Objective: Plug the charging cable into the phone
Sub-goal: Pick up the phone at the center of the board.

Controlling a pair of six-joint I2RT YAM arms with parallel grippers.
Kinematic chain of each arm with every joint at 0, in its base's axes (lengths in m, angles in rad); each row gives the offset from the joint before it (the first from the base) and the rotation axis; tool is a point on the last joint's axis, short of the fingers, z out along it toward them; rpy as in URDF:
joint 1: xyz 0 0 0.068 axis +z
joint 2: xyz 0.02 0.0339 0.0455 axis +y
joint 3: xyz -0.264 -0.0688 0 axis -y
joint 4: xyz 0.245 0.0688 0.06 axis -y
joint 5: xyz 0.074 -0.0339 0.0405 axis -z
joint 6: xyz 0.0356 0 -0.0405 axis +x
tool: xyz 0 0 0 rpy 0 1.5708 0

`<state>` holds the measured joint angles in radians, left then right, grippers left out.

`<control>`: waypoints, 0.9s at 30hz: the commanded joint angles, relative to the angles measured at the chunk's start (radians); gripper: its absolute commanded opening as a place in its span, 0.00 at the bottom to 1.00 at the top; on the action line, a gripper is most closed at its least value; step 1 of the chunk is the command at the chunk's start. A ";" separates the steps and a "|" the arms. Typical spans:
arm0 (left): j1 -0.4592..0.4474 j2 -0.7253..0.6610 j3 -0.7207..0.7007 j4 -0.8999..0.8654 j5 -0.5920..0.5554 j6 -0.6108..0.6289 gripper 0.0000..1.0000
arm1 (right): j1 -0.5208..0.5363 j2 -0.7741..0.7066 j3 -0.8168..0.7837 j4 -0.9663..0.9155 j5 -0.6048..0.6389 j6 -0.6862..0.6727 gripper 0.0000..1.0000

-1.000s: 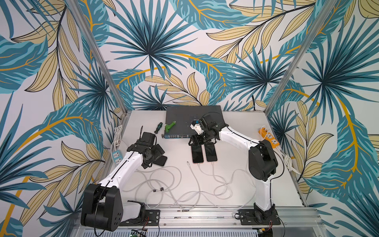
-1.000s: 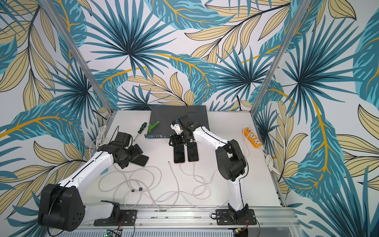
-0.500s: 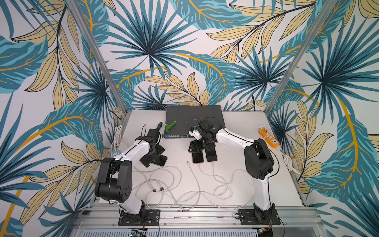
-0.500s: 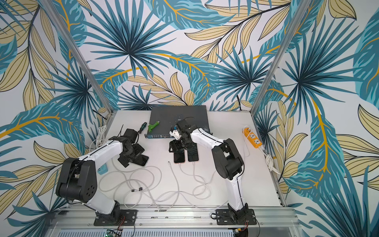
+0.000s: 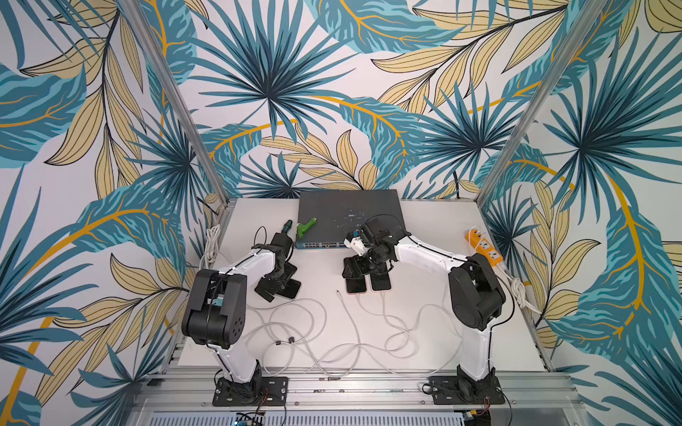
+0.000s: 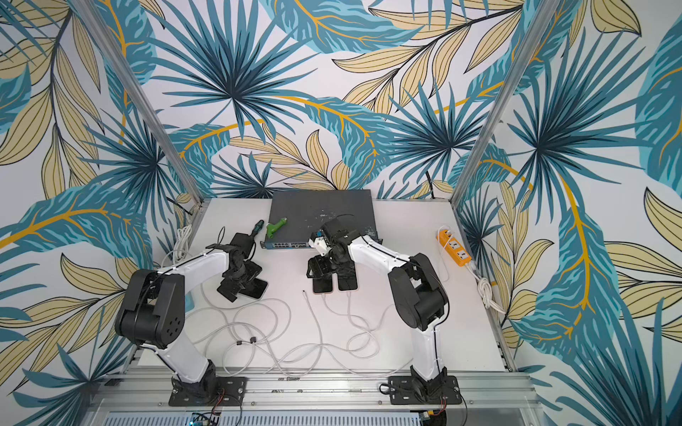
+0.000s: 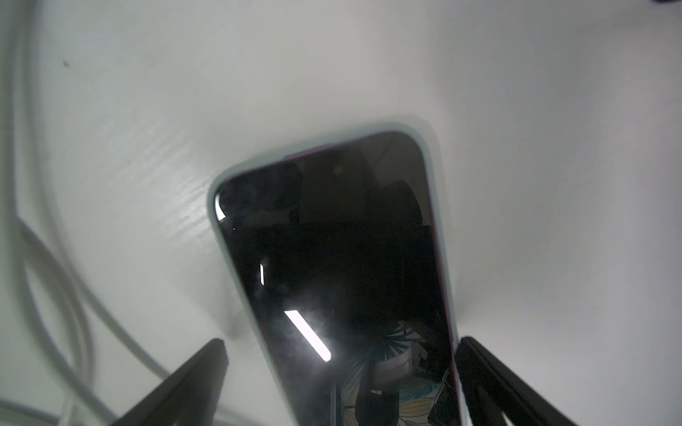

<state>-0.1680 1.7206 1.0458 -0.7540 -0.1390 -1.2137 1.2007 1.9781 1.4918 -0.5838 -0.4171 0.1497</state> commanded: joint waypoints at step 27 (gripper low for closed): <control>-0.064 0.111 0.073 -0.049 -0.071 -0.007 0.75 | 0.008 -0.086 -0.071 0.000 0.037 0.003 0.75</control>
<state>-0.2234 1.7988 1.1103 -0.7811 -0.2035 -1.2636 1.2026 1.9343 1.4315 -0.5735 -0.4011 0.1608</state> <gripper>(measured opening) 0.802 0.745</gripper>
